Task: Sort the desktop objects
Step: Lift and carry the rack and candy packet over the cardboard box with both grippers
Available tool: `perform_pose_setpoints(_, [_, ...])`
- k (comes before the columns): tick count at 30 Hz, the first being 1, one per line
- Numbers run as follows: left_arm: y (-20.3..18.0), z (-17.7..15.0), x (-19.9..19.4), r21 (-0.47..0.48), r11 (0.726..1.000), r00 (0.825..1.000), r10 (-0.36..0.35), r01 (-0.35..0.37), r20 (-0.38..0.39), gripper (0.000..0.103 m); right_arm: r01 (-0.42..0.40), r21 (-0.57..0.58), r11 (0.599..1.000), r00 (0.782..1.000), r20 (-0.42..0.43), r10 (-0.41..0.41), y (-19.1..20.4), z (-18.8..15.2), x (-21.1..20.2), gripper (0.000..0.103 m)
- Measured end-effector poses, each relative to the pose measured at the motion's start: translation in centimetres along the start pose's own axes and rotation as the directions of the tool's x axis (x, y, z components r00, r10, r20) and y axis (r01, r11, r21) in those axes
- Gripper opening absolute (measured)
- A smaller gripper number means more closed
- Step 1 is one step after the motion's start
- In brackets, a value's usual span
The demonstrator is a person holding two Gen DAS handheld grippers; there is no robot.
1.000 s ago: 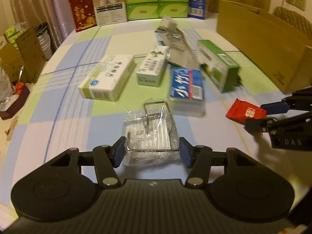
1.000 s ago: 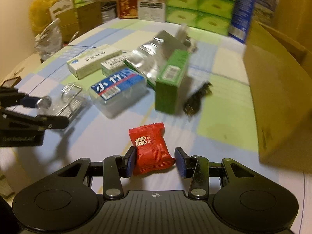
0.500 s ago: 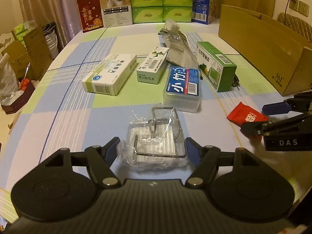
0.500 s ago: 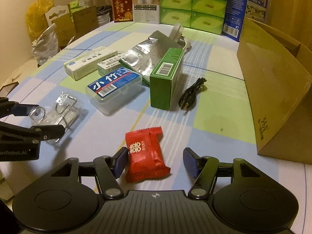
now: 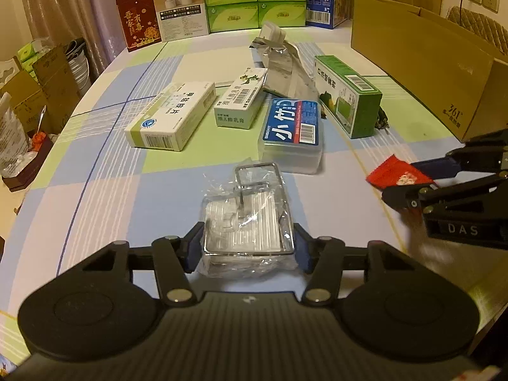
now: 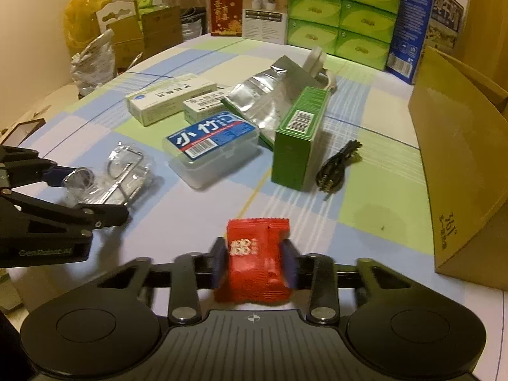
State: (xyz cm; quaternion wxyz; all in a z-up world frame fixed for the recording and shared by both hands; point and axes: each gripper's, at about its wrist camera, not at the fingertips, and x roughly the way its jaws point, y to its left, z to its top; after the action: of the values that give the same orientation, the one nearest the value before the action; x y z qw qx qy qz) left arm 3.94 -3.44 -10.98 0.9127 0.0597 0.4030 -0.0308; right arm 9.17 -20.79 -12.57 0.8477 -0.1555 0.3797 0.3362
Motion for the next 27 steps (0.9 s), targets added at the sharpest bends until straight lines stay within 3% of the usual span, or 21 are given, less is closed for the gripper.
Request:
perform_pose_setpoints(15, [-0.9,0.7,-0.5,0.002,0.999,0.999,-0.040,0.040,0.031,0.049,0.031,0.092,0.995,0.997,0.064,-0.037,-1.3,0.5,-1.6,0.026])
perform_pose_setpoints(16, [-0.9,0.8,-0.6,-0.043,0.999,1.000,0.000,0.002,0.031,0.049,0.033,0.096,0.995,0.997,0.067,-0.040,-1.3,0.5,-1.6,0.026])
perform_pose_setpoints(27, [-1.9,1.3,-1.4,-0.019,1.000,0.998,-0.017,0.018,0.057,0.049,0.045,0.132,0.990,0.995,0.082,-0.056,-1.9,0.6,-2.4,0.026])
